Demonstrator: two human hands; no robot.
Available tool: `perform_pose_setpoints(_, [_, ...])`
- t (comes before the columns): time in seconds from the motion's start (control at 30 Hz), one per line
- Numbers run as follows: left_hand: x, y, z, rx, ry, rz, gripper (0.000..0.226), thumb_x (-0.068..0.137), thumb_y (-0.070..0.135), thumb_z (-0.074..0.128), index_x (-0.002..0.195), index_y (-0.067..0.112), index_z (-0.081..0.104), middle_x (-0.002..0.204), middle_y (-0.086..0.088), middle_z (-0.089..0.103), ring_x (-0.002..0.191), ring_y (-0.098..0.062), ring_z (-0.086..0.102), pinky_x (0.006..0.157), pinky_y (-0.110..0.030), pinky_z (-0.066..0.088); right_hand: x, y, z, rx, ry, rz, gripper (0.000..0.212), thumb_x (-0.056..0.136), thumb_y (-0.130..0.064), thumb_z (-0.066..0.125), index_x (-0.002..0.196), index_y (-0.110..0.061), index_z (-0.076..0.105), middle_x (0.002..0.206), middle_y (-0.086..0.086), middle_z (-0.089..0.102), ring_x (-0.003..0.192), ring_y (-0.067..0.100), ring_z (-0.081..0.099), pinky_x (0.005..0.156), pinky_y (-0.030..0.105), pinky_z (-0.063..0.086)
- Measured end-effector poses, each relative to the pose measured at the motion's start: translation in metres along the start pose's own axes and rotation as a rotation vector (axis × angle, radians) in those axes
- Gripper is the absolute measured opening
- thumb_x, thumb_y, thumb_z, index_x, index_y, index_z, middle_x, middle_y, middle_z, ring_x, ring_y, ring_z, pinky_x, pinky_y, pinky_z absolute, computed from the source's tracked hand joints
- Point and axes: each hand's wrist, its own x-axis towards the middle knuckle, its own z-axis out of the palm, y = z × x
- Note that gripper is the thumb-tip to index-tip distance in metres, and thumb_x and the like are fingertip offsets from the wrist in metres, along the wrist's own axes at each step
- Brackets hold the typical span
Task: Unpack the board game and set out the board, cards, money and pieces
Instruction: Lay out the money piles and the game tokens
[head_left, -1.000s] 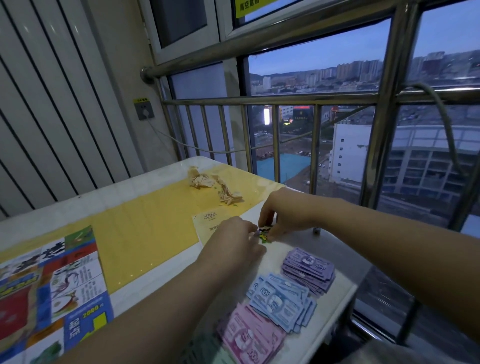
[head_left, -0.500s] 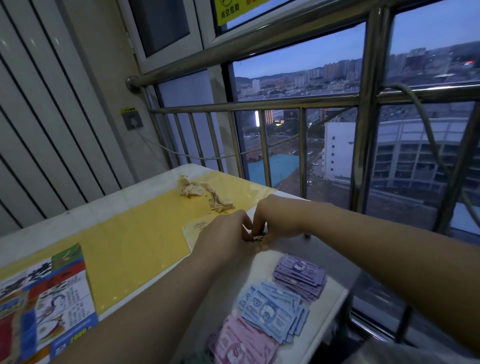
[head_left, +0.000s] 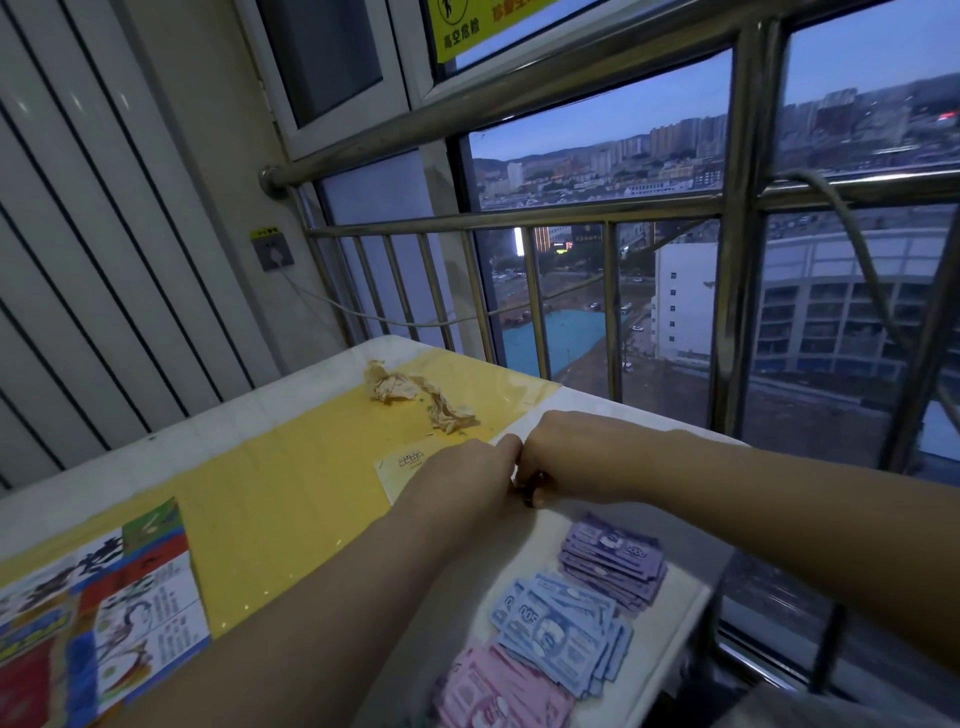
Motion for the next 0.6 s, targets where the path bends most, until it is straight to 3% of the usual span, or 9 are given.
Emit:
perform_pose_setpoints(0.17, [-0.004,0.001,0.000,0.052,0.010,0.042,0.020,0.096,0.017,0.043,0.115,0.013,0.041,0.107,-0.009,0.064,0.088,-0.032,0.059,0.070,-0.044,0.049,-0.005,0.000,0.003,-0.029,0.000,-0.019,0.023,0.095,-0.025,0.049,0.107,-0.017,0.067,0.097,0.007,0.064,0.085,0.024,0.060,0.078,0.035,0.049])
perform_pose_setpoints(0.33, [-0.006,0.003,0.000,-0.002,0.015,0.051,0.028,0.093,0.018,0.048,0.120,0.013,0.041,0.106,-0.009,0.064,0.090,-0.030,0.061,0.074,-0.044,0.050,-0.008,0.000,0.009,-0.068,0.031,-0.047,0.024,0.097,-0.023,0.045,0.107,-0.018,0.065,0.098,0.007,0.064,0.087,0.025,0.061,0.079,0.038,0.050])
perform_pose_setpoints(0.47, [-0.005,-0.002,0.000,-0.237,0.056,-0.003,0.039,0.092,0.021,0.056,0.128,0.019,0.042,0.104,-0.004,0.066,0.094,-0.023,0.061,0.079,-0.041,0.049,-0.006,-0.001,0.010,0.009,0.049,-0.017,0.026,0.097,-0.025,0.047,0.114,-0.017,0.065,0.103,0.006,0.066,0.092,0.023,0.059,0.079,0.033,0.047])
perform_pose_setpoints(0.6, [-0.006,-0.007,0.003,-0.458,0.112,-0.092,0.047,0.085,0.023,0.067,0.129,0.021,0.050,0.098,0.006,0.071,0.090,-0.007,0.062,0.079,-0.026,0.050,-0.003,-0.003,0.006,0.082,0.042,0.017,0.028,0.096,-0.027,0.051,0.116,-0.014,0.065,0.106,0.006,0.067,0.096,0.021,0.059,0.080,0.029,0.042])
